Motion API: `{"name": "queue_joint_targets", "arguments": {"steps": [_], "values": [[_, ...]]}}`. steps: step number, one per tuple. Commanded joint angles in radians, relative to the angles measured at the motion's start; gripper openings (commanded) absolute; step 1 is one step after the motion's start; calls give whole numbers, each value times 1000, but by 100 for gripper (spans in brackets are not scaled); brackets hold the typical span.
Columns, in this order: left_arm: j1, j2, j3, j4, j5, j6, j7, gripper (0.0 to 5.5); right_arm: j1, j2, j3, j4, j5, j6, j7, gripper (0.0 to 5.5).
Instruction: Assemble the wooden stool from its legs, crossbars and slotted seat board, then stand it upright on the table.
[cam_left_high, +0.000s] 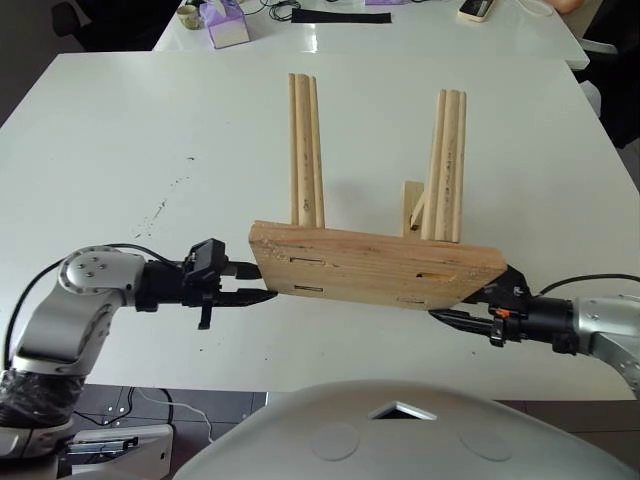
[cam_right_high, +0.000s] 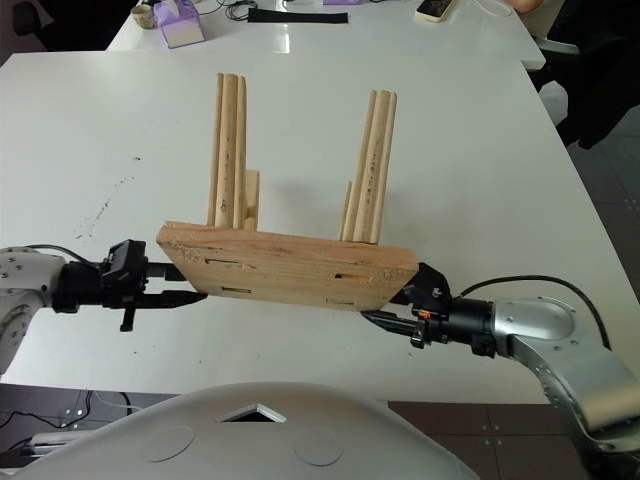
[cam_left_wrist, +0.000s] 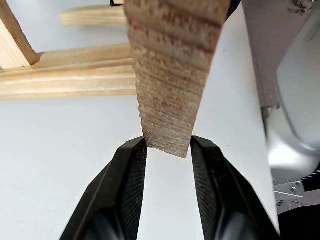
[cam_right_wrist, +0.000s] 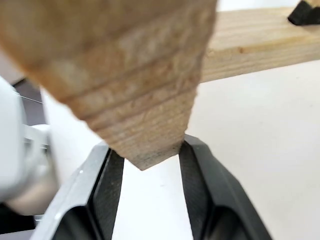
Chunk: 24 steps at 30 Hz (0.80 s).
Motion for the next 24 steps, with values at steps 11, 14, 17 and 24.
{"name": "queue_joint_targets", "arguments": {"steps": [11,14,17,24], "values": [[-165,599,369,-45,-1111,766,107,131,5,-590,-556,284,1282,342,225,176],[-204,771,296,49,-1310,764,133,131,-132,-817,-485,511,1282,509,389,176],[-196,890,254,111,-1370,760,77,131,-154,-954,-415,605,1282,546,469,176],[-153,852,26,68,-1364,668,257,131,-188,-864,-188,528,1282,351,240,176]]}}
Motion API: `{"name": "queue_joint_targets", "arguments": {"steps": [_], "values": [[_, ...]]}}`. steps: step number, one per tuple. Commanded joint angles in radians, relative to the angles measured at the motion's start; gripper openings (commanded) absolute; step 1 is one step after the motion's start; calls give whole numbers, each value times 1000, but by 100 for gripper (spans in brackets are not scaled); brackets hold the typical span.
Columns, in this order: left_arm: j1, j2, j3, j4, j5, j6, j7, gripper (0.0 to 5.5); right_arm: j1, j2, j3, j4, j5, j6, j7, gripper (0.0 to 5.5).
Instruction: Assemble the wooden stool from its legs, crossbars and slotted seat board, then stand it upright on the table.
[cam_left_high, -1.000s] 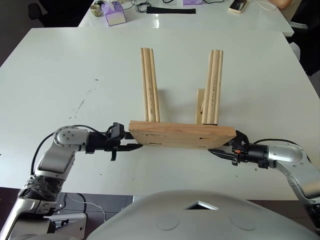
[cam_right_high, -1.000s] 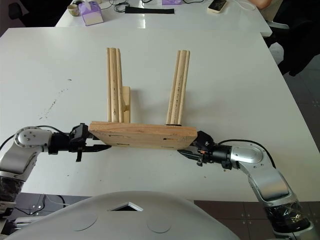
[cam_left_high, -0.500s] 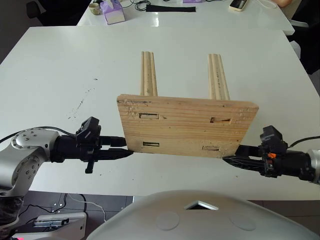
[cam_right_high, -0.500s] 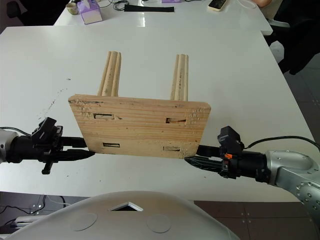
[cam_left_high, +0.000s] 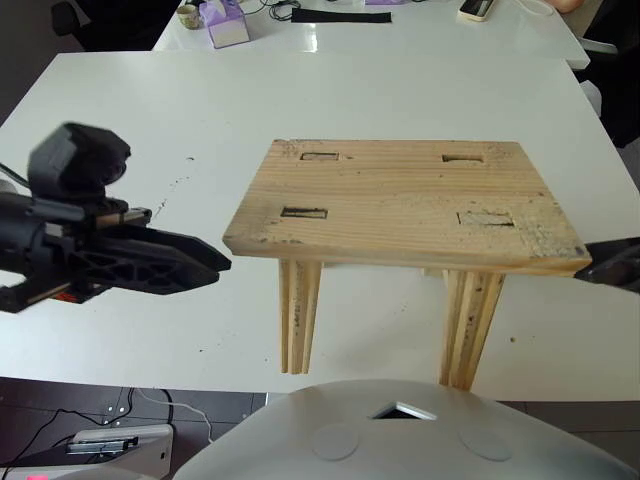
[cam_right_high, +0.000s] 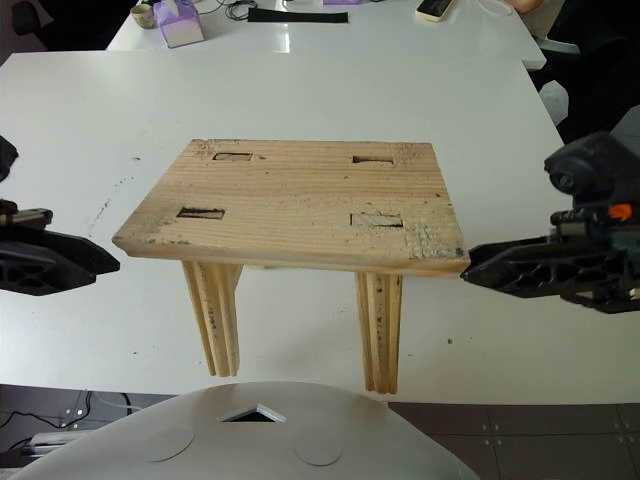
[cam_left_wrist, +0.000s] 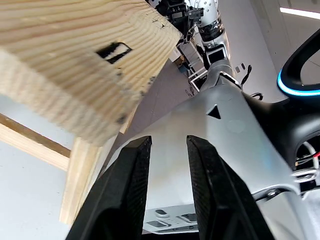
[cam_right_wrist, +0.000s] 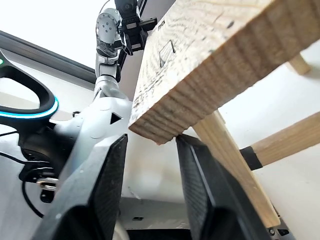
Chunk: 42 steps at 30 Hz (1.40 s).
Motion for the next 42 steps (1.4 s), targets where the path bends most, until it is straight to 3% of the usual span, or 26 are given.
{"name": "queue_joint_targets", "arguments": {"steps": [1,3,8,12,15,17,20,22,26,31,37,42], "values": [[-77,-122,-203,-59,3,-35,233,131,-119,166,171,-121,40,-162,-249,176],[-94,-220,-237,-90,84,-26,255,131,-117,296,213,-230,40,-242,-430,176],[-30,-358,-172,-196,215,6,246,131,-85,476,266,-373,39,-359,-775,176],[-49,-435,-146,-136,324,7,233,131,-43,582,192,-408,-30,-385,-903,176],[39,-482,-60,-106,430,17,175,131,24,629,128,-419,-213,-355,-898,176],[198,-506,-11,-95,651,-77,75,131,118,648,110,-429,-417,-352,-848,176],[325,-560,-56,9,954,-312,29,131,174,665,237,-361,-777,-452,-885,176],[233,-663,-166,98,1124,-440,165,131,62,765,338,-275,-937,-522,-996,176],[-132,-1034,-329,355,1430,-625,604,131,-242,1092,483,-40,-1243,-758,-1225,176],[-362,-1351,-407,712,1712,-932,936,131,-488,1349,613,271,-1502,-975,-1285,176],[-560,-1518,-367,1119,1829,-1246,1127,131,-737,1536,630,752,-1687,-1256,-1288,176],[-634,-1595,-333,1229,1847,-1370,1151,131,-795,1590,576,912,-1754,-1414,-1323,176]]}}
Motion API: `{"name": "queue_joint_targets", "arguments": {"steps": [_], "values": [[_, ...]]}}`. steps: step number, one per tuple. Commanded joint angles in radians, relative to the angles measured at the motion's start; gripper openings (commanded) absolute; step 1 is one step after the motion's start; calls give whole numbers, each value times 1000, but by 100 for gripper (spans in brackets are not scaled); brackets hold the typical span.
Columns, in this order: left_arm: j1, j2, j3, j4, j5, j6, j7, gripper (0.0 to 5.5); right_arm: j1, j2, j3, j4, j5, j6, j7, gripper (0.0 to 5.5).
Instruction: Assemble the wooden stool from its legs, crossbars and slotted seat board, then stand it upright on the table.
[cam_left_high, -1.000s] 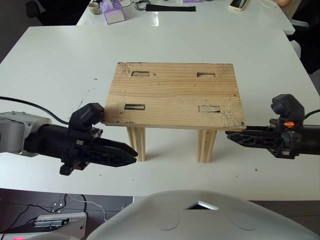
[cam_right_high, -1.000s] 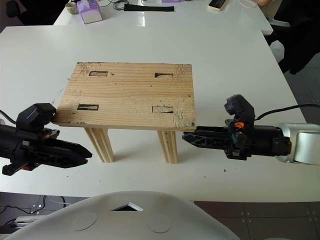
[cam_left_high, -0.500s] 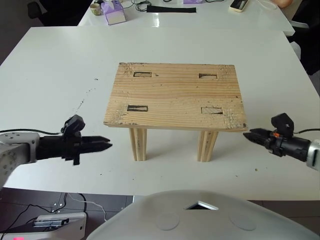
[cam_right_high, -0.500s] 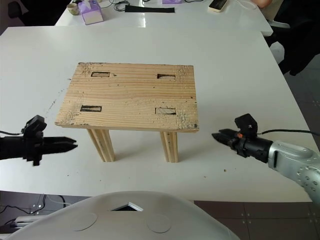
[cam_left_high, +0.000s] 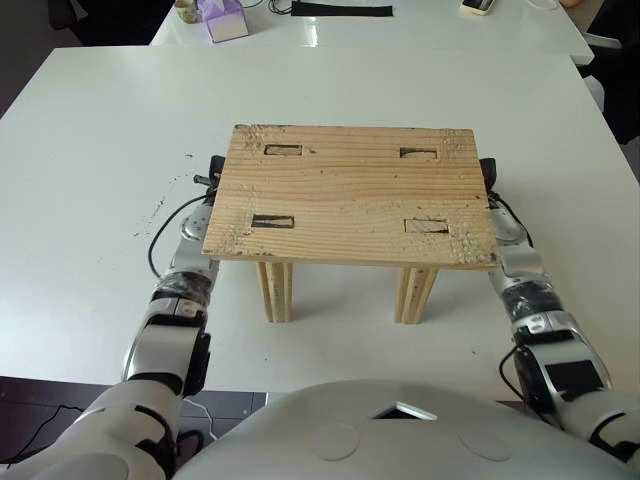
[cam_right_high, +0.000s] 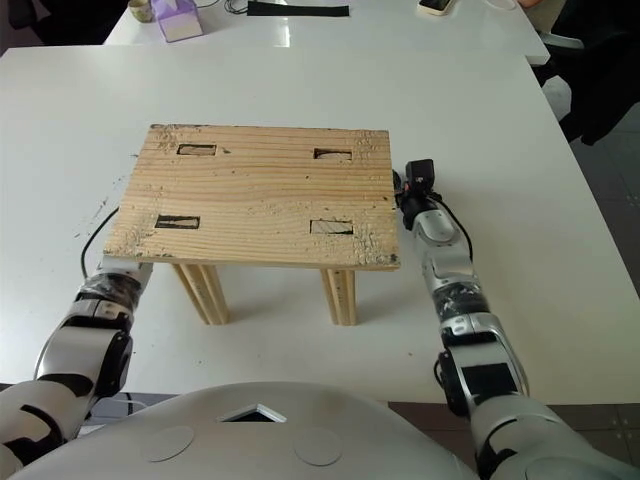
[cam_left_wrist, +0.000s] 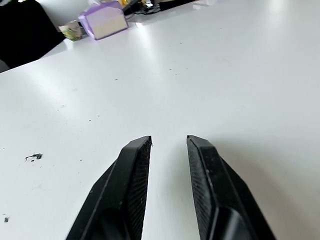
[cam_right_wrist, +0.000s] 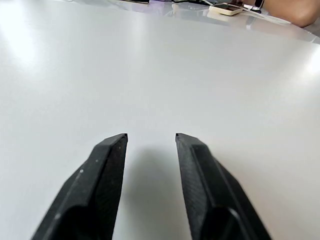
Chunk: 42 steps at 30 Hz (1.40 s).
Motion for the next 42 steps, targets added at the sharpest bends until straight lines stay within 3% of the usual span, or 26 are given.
{"name": "queue_joint_targets", "arguments": {"steps": [1,8,42], "values": [[-45,-63,24,78,28,-90,15,131,-49,37,-59,122,-52,-108,-43,176],[-36,-106,59,113,42,-108,24,131,-60,103,-132,189,-72,-157,-66,176],[28,-204,90,123,129,-168,176,131,-182,120,-154,345,-225,-244,-8,176]]}}
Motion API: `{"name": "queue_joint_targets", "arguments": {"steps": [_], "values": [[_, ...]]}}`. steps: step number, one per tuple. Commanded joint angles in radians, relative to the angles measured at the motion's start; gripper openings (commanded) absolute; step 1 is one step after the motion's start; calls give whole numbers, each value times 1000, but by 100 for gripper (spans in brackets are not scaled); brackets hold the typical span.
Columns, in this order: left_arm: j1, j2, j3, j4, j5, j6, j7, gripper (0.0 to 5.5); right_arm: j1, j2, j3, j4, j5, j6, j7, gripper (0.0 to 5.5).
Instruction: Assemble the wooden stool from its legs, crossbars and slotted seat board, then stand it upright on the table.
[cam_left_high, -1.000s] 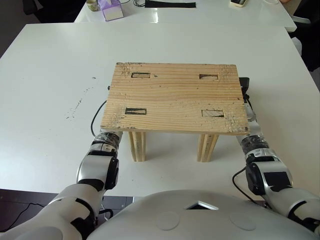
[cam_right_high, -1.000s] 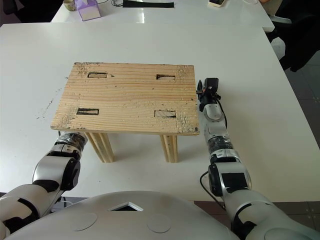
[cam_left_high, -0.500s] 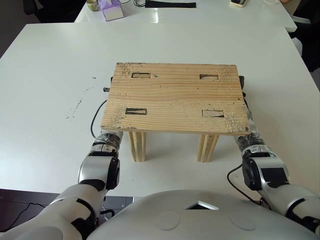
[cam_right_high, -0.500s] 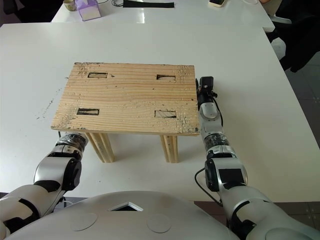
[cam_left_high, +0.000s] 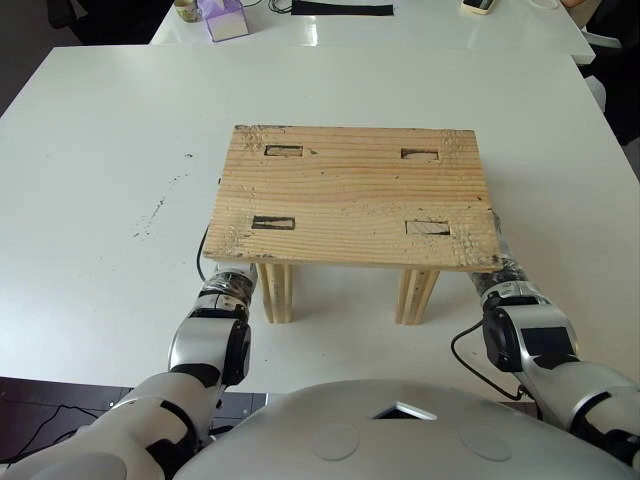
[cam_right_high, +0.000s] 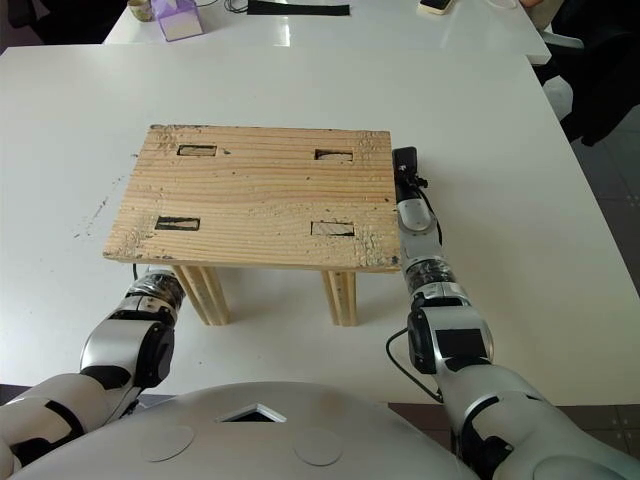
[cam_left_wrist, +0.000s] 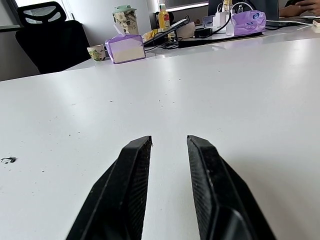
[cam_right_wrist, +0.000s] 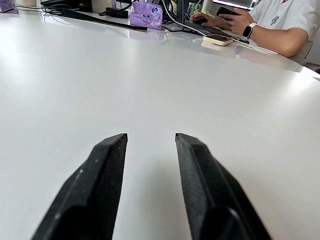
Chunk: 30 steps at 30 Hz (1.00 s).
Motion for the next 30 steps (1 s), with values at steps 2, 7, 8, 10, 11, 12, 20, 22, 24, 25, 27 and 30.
{"name": "queue_joint_targets", "arguments": {"steps": [2,7,8,10,11,12,20,22,24,25,27,30], "values": [[22,-19,5,40,10,28,5,131,-25,-5,-6,18,-11,-5,-2,176],[10,-15,11,36,11,22,3,131,-42,-6,-12,19,-12,-11,-3,176],[9,-14,13,34,12,23,3,131,-44,-5,-14,18,-11,-11,-5,176],[9,-11,16,18,10,30,-1,131,-44,-2,-21,12,-6,-11,-9,176],[10,-11,15,10,10,33,-4,131,-43,-1,-24,9,-3,-11,-11,176],[11,-12,14,4,11,36,-5,131,-40,0,-29,8,1,-12,-11,176],[33,-20,7,-34,21,77,-5,131,0,37,-99,-12,76,10,3,176],[40,-21,6,-45,25,82,-5,131,4,39,-93,-20,68,4,2,176],[45,-20,6,-56,27,85,-5,131,4,38,-82,-29,57,1,2,176],[46,-20,7,-58,27,86,-4,131,4,35,-77,-34,51,-1,3,176],[48,-20,13,-60,25,88,-1,131,1,36,-82,-35,57,11,5,176],[52,-27,14,-64,26,87,3,131,-22,65,-189,-37,200,115,38,176]]}}
